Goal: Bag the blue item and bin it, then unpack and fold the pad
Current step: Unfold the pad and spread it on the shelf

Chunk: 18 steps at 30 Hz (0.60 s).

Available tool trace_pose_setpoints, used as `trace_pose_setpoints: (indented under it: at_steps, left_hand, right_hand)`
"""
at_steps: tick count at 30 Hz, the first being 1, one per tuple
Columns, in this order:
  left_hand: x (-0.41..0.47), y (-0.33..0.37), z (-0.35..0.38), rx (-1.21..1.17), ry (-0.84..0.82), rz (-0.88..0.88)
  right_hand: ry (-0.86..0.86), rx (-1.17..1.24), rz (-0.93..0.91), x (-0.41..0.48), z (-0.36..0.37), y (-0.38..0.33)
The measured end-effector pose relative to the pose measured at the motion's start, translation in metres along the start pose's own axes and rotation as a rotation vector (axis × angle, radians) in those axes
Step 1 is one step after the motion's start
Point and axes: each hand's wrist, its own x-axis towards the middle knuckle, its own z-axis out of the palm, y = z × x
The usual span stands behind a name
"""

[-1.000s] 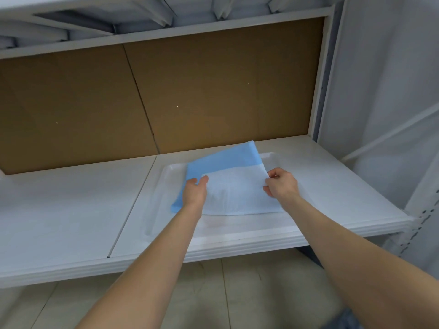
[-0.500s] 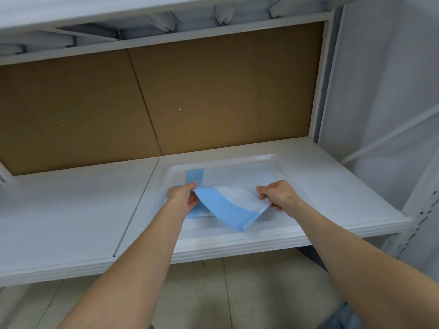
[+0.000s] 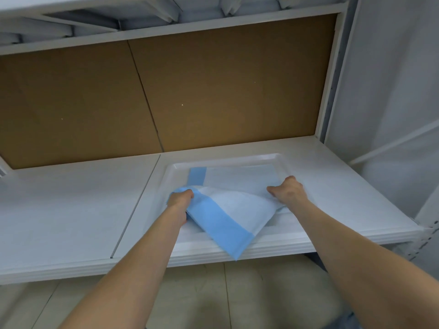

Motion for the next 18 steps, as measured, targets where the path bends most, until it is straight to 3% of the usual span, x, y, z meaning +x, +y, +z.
trace_pose_setpoints:
  at_steps: [5,8,14,18]
  left_hand:
    - [0.016,0.002,0.002,-0.022,-0.003,0.037]
    - [0.024,0.0,0.004,-0.043,0.013,0.115]
    - [0.027,0.016,0.009,-0.215,0.182,0.271]
    - [0.027,0.017,0.004,-0.242,0.282,0.242]
  right_hand:
    - [-0.056,0.093,-0.063,0.009,0.011,-0.004]
    - [0.0,0.12,-0.13,0.009,0.015,-0.014]
    - [0.151,0.477,-0.164,0.014,0.005,-0.033]
    - [0.141,0.674,-0.173,0.022,0.003,-0.046]
